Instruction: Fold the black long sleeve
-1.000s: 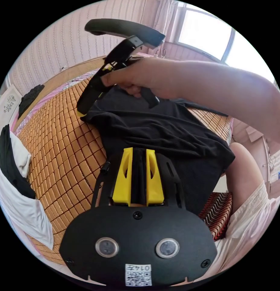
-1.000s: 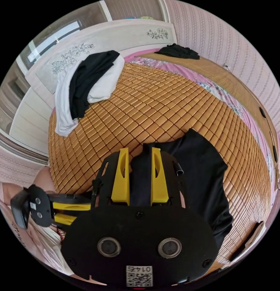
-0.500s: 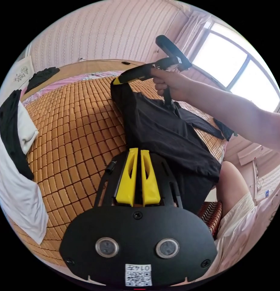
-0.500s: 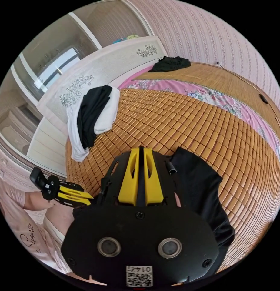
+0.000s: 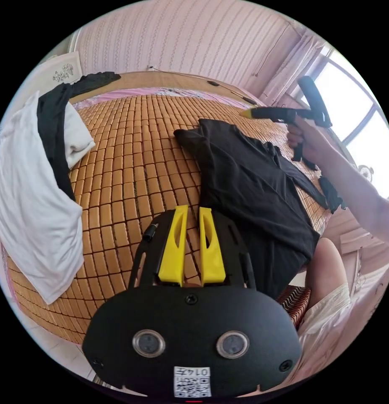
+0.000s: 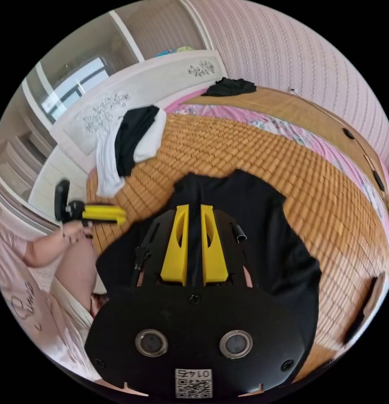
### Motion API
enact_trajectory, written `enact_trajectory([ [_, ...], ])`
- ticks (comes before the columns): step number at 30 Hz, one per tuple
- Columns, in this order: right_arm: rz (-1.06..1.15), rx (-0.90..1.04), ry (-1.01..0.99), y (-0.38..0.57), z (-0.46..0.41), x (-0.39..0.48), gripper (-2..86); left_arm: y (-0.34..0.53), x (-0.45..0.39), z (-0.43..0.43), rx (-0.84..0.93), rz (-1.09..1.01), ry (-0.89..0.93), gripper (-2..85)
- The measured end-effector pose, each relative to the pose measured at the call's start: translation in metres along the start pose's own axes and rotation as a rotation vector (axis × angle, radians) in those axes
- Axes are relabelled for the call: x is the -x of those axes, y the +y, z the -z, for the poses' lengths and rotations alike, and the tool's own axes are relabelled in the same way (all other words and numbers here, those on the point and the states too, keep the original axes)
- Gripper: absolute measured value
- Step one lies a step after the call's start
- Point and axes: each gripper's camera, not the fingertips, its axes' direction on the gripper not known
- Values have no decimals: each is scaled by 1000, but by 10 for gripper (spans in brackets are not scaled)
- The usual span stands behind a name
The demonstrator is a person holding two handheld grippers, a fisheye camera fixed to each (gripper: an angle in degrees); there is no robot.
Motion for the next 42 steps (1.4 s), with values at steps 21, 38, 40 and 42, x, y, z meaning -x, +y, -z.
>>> enact_trajectory([
  [21,-302,315,175,284,47,64,19,41,-347,-137,316,-648,311,63],
  [38,-437,38,273,386,122,78,22,58,-432,-197,467,-822,240,-10],
  [40,-513,-108,390,415,147,74,41,53,-436,-191,456,-805,286,-10],
  [42,-616,-246,522,448,168,65,75,45,-439,-187,439,-788,318,-10],
])
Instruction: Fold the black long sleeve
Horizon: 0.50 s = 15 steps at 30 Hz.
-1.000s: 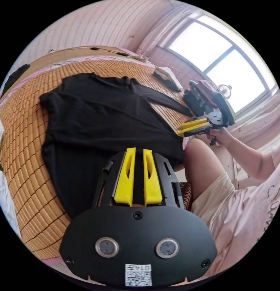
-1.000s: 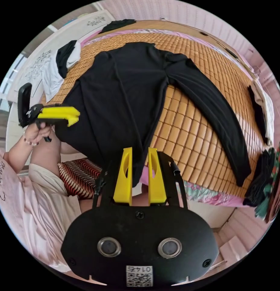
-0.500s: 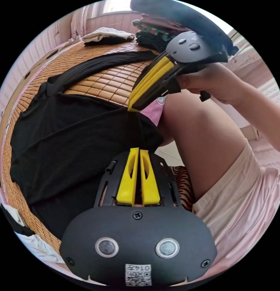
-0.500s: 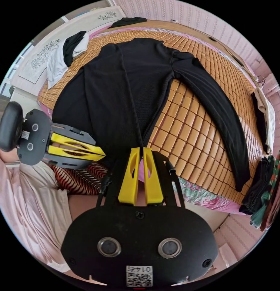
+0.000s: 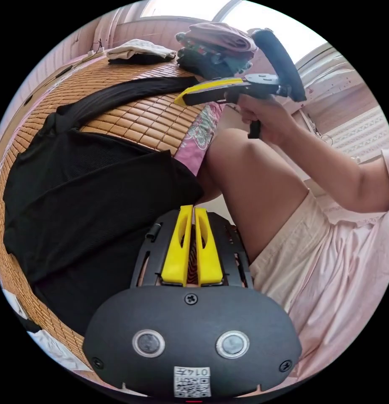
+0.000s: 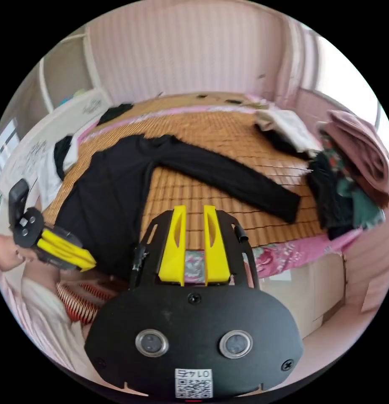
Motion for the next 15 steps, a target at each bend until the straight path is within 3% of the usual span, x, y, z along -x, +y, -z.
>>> enact_trajectory([
  [4,-356,-182,214,26,12,-79,103,-33,7,18,-91,-32,-12,-10],
  [8,-615,-172,303,42,-7,-144,112,-78,16,23,-108,-88,-76,-9],
  [15,-650,-173,268,63,-11,-187,118,-179,19,25,-130,-169,-136,34],
])
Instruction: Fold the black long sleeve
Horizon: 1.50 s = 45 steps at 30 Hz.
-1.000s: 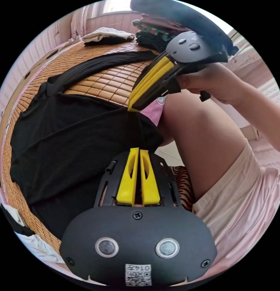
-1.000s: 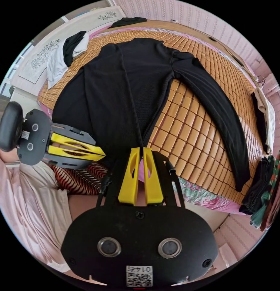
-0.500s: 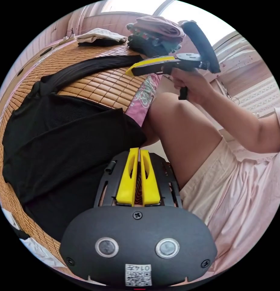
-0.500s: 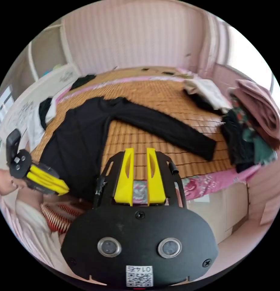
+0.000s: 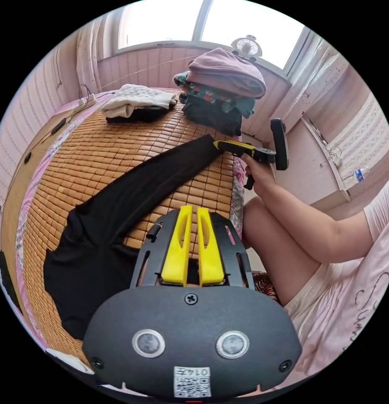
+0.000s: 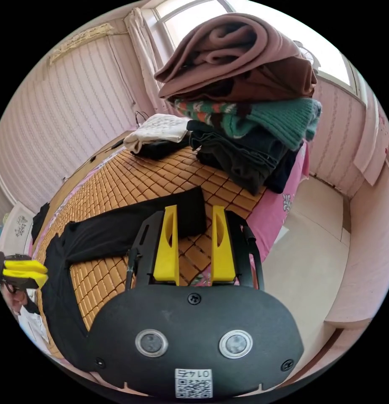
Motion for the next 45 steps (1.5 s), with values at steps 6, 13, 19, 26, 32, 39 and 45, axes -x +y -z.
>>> enact_trajectory([
  [6,-33,64,-95,-3,-9,-40,98,-80,2,-35,16,-99,-23,63],
  [13,-18,95,-132,-8,-17,-56,36,-161,-17,-97,121,-207,-110,78],
  [19,-93,95,-228,-12,-19,-83,20,-184,-12,-134,224,-162,-143,81],
  [26,-56,64,-292,-19,-12,-80,13,-166,5,-130,214,-22,5,-4],
  [32,20,-118,-473,-26,22,-72,12,-131,17,-77,82,38,58,-10],
  [39,301,-270,-788,-40,95,10,12,-45,28,58,-117,53,-30,-10],
  [45,685,-281,-1202,-24,191,160,13,97,25,207,-376,153,-156,-10],
])
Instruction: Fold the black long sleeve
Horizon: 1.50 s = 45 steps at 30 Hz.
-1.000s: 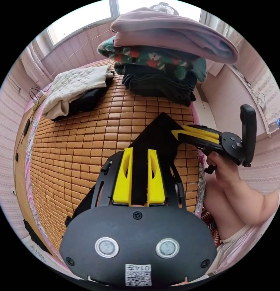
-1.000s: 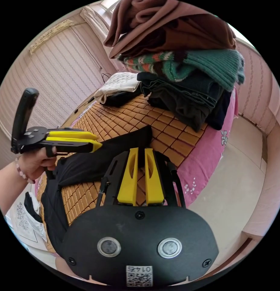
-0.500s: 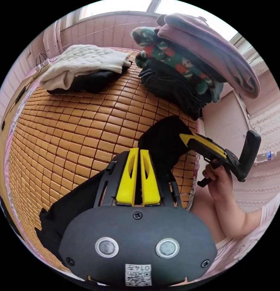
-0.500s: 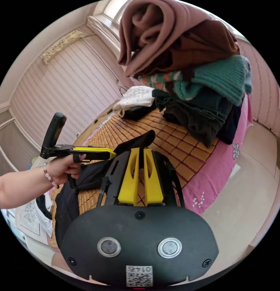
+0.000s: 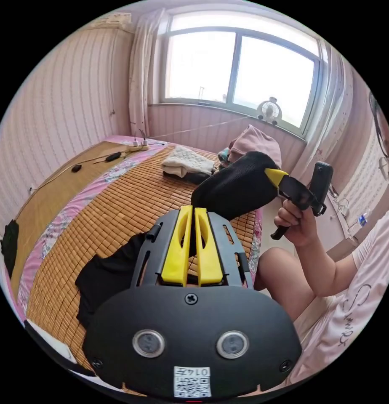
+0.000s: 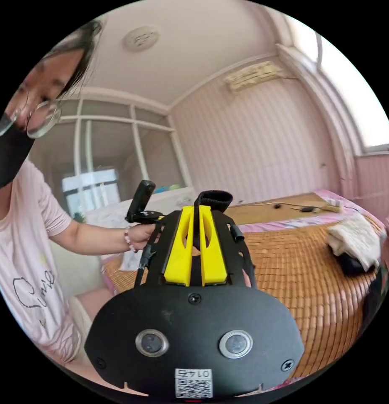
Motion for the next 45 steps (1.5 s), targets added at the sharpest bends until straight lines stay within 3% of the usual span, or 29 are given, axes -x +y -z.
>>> enact_trajectory([
  [3,104,220,-248,0,-88,64,14,72,17,80,-71,134,-111,-8],
  [5,143,472,-384,38,-164,112,14,129,29,111,-54,266,-154,-6],
  [8,189,790,-387,120,-242,161,14,231,47,143,57,508,-242,4],
  [11,253,983,-346,176,-278,194,14,316,56,166,154,712,-257,15],
  [19,246,1026,-319,173,-310,209,39,391,57,194,159,829,-122,67],
  [24,243,1054,-439,152,-312,190,91,393,62,196,163,788,-120,108],
  [27,222,995,-336,121,-309,147,90,394,67,196,229,738,-109,102],
  [31,157,959,5,83,-333,50,84,398,65,184,401,643,-103,38],
  [33,136,962,154,70,-352,11,89,398,59,191,393,561,-212,7],
  [35,44,941,331,54,-379,-42,94,399,60,197,392,552,-205,-3],
  [38,-188,866,409,39,-404,-110,96,403,64,215,369,559,-194,-8],
  [45,-431,889,473,44,-457,-205,84,404,76,271,253,528,-126,-10],
])
